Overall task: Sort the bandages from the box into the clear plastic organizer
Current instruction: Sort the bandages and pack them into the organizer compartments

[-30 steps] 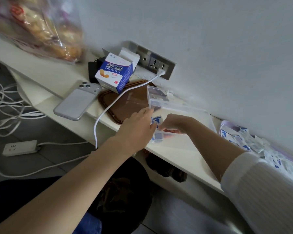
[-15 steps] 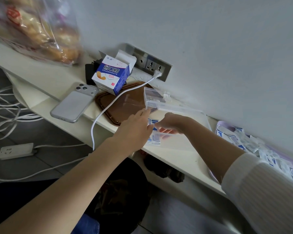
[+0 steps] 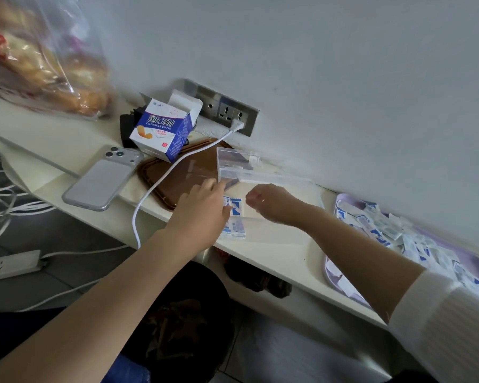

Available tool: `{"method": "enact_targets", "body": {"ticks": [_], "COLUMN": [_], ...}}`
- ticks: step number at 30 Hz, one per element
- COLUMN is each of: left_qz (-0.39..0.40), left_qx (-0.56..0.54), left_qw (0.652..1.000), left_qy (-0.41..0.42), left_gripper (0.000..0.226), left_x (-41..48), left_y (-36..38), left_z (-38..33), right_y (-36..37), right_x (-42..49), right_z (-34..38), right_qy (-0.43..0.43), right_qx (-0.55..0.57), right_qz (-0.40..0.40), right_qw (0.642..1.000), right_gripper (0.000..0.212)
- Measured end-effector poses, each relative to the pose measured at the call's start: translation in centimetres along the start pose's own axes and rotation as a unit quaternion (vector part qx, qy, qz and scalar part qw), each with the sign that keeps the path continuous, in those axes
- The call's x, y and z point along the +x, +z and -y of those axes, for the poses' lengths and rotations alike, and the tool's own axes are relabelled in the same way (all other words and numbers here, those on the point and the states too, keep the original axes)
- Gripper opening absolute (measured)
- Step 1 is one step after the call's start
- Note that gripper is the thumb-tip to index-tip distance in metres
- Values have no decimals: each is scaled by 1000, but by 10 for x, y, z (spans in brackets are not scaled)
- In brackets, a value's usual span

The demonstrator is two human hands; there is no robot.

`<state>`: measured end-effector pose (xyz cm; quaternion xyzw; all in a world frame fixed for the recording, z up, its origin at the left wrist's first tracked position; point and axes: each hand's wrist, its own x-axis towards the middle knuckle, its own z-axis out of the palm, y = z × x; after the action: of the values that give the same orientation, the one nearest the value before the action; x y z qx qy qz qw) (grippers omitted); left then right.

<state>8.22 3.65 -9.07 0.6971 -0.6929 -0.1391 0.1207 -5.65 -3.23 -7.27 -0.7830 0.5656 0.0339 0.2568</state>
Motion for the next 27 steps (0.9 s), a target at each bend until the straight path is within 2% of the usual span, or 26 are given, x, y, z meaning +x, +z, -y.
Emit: {"method": "enact_targets", "body": {"ticks": [5, 10, 15, 19, 23, 27], "left_qz": [-114, -153, -189, -186, -123, -88], "left_qx": [151, 182, 202, 194, 182, 155], "left_qw": [980, 961, 935, 913, 919, 930], "left_qy": [53, 141, 223, 306, 326, 322], "left_gripper": [34, 19, 31, 29, 20, 12], "left_x": [-3, -7, -14, -25, -26, -17], "left_y": [6, 28, 52, 69, 97, 117], "left_z": [-16, -39, -63, -83, -104, -135], "right_y": [0, -3, -1, 2, -1, 2], "right_x": [-36, -73, -100, -113, -123, -131], "right_z": [-37, -83, -143, -191, -222, -238], "right_qy": [-98, -131, -90, 15, 98, 84], "right_qx": [-79, -130, -175, -173, -139, -156], "right_qz": [-155, -235, -200, -159, -89, -11], "right_qw": [980, 954, 960, 972, 981, 984], "right_gripper": [26, 29, 33, 41, 73, 100]}}
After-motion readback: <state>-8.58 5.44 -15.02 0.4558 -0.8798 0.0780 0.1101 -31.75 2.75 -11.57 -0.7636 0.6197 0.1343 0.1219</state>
